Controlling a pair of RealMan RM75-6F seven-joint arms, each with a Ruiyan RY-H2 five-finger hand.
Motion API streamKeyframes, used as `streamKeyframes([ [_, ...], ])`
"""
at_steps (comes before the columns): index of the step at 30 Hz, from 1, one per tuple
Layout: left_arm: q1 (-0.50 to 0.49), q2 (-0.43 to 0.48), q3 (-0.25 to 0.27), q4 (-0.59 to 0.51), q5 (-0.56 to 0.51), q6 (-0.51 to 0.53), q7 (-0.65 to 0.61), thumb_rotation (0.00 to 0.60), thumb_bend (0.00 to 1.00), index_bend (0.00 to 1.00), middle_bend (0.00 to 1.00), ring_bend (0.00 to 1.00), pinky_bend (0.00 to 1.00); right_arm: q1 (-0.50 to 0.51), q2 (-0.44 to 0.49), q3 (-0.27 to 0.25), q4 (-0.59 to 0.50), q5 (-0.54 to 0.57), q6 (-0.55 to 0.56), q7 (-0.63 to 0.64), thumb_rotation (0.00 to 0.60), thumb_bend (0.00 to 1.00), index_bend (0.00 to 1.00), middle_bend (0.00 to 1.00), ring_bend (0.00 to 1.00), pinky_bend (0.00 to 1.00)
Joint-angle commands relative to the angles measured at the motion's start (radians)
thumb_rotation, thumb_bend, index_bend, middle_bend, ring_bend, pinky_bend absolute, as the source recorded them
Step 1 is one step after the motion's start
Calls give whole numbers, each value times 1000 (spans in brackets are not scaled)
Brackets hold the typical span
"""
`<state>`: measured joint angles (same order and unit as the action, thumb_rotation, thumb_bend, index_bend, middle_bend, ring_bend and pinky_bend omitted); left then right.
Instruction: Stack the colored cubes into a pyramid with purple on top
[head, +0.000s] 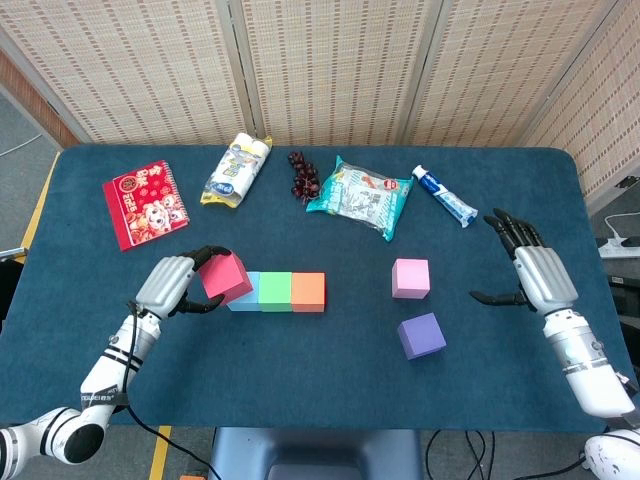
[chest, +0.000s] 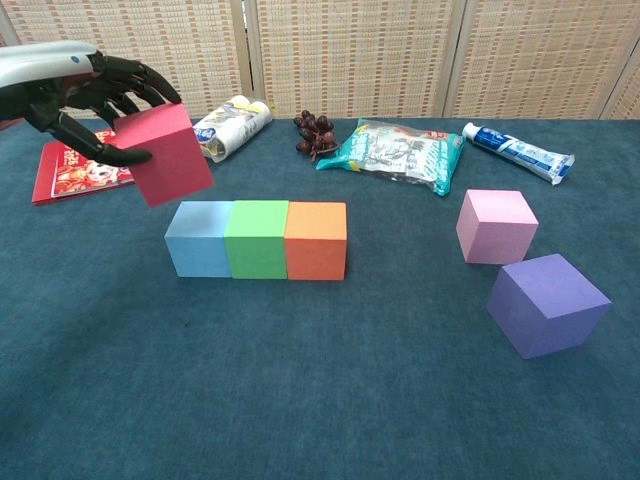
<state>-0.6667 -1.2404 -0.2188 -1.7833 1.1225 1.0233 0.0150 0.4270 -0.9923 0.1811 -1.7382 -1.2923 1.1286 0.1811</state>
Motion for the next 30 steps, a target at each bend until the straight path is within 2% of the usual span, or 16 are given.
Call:
streamKeyframes([
  [1, -50, -22, -36, -1, -112, -42, 85, 600, 346, 279, 337, 354, 336, -6, 8, 1, -11, 3, 6, -9, 600, 67, 0, 0, 0, 0],
  [7, -107, -89, -31, 48, -160, -64, 174, 600, 346, 278, 336, 353, 333, -16, 17, -2, -23, 8, 7, -17, 600, 67, 0, 0, 0, 0],
  [11, -126, -105, -23, 85, -128, -94, 166, 600, 346, 275, 331, 328, 276, -22, 21, -4, -22, 10, 8, -18, 600, 67, 0, 0, 0, 0],
  [18, -137, -69, 2, 151, 54, -189, 6, 600, 347, 258, 294, 275, 220, -31, 18, -3, -15, 16, 12, -16, 600, 67, 0, 0, 0, 0],
  [30, -169, -71, 39, 288, 328, -216, -328, 600, 345, 251, 270, 231, 185, -40, 12, -1, -19, 38, 12, -34, 600, 67, 0, 0, 0, 0],
])
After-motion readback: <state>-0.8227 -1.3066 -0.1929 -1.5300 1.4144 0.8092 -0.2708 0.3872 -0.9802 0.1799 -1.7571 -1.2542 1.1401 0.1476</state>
